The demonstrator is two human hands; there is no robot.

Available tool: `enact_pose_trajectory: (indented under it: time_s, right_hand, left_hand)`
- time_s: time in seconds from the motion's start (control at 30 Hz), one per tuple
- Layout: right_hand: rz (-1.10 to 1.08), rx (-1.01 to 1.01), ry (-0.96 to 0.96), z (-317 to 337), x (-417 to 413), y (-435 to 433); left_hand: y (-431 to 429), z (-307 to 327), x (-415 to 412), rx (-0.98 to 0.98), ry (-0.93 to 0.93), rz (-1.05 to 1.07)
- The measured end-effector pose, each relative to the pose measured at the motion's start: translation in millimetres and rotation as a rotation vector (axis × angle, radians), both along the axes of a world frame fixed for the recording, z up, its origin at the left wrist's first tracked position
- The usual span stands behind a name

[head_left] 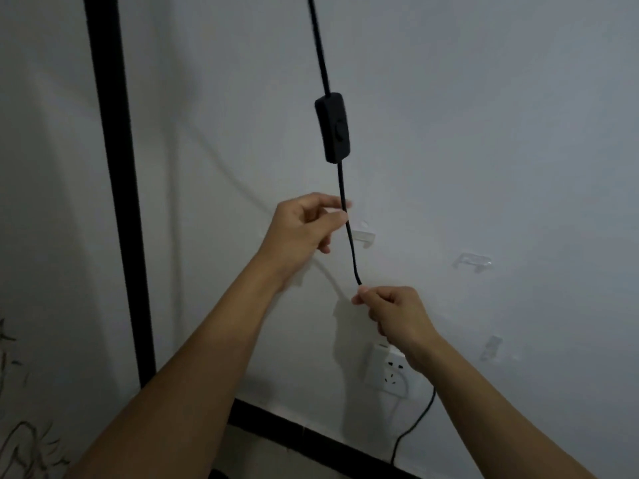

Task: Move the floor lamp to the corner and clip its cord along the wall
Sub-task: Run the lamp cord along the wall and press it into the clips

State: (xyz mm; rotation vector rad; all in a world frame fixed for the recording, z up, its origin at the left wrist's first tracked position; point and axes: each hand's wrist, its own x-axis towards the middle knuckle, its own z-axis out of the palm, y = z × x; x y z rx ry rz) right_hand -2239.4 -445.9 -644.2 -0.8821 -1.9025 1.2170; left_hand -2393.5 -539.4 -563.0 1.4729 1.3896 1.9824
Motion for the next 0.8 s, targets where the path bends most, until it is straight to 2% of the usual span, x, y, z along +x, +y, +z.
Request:
enact_pose_trajectory:
  time_s: [0.23, 0.37, 0.53, 0.63, 0.8]
  right_hand:
    - [-0.117, 0.164, -0.082, 30.3, 3.2, 0.1]
    - [-0.14, 0.389, -0.159, 69.0, -1.5, -1.3]
    - [-0.143, 0.584, -0.314, 93.9, 6.2, 1.9]
    - [-0.187, 0.7, -0.376, 100.7, 0.9, 4.2]
    - [-0.232, 0.818, -0.582, 109.5, -18.3, 7.0]
  left_hand:
    - [16.9, -9.8, -1.5, 0.005, 0.027, 0.161]
    - [30.6, -30.0, -6.7, -0.054, -0.166, 0.169]
    - [38.4, -35.8, -24.7, 0.028, -0.358, 0.293]
    - [42.5, -40.5, -22.4, 0.004, -0.404, 0.244]
    - [51.6, -47.3, -9.3, -0.086, -0.428, 0.138]
